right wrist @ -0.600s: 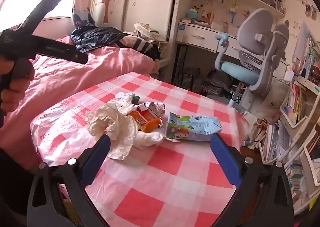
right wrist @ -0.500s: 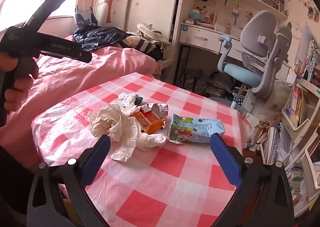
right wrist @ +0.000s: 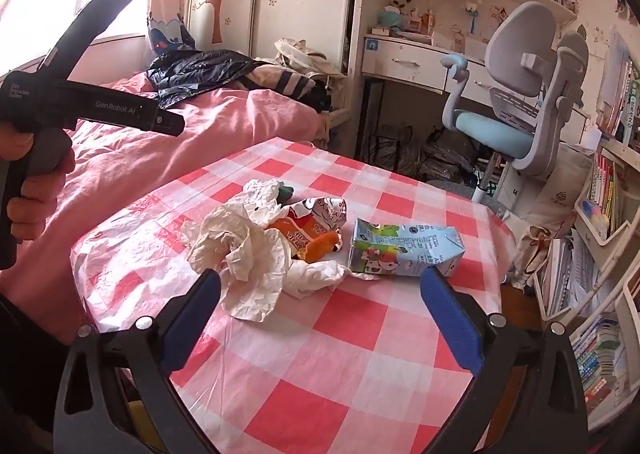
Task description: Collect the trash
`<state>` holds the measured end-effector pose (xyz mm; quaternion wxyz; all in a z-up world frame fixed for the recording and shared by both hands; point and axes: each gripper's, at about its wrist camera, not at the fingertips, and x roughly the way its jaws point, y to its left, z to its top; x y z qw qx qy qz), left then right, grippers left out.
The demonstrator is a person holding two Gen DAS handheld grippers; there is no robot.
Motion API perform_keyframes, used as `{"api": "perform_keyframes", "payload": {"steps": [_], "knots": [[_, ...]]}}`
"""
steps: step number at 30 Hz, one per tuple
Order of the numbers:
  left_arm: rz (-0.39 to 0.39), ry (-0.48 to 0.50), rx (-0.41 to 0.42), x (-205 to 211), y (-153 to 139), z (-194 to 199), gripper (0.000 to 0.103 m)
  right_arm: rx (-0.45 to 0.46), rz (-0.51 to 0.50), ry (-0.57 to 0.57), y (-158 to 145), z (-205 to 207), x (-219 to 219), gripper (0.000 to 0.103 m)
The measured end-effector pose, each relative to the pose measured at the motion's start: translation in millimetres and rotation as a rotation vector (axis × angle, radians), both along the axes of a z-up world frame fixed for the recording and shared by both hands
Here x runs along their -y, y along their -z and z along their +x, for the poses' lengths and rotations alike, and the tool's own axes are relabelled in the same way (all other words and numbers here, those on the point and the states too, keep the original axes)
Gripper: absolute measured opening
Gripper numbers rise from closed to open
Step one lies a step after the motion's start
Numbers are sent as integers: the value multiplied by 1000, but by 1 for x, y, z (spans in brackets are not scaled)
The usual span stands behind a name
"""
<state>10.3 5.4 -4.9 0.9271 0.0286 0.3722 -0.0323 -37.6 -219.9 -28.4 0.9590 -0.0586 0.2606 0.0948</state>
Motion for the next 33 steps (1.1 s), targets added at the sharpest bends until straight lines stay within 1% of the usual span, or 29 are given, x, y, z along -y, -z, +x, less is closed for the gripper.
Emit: {"api": "perform_keyframes", "payload": {"steps": [8,13,22,33], "knots": [[-19,-9,-3,0,6,-1,96,-13,-18,-38,4,0,-10,96],[-2,-1,-4,6,10,-1,96,6,-23,-57,0,-4,-14,96],[3,1,-9,11,16,-2,96,21,4,-48,-6,-4,-10,96],[1,3,-18,15,20,-2,96,20,9,-46,-6,-3,-9,96]]}}
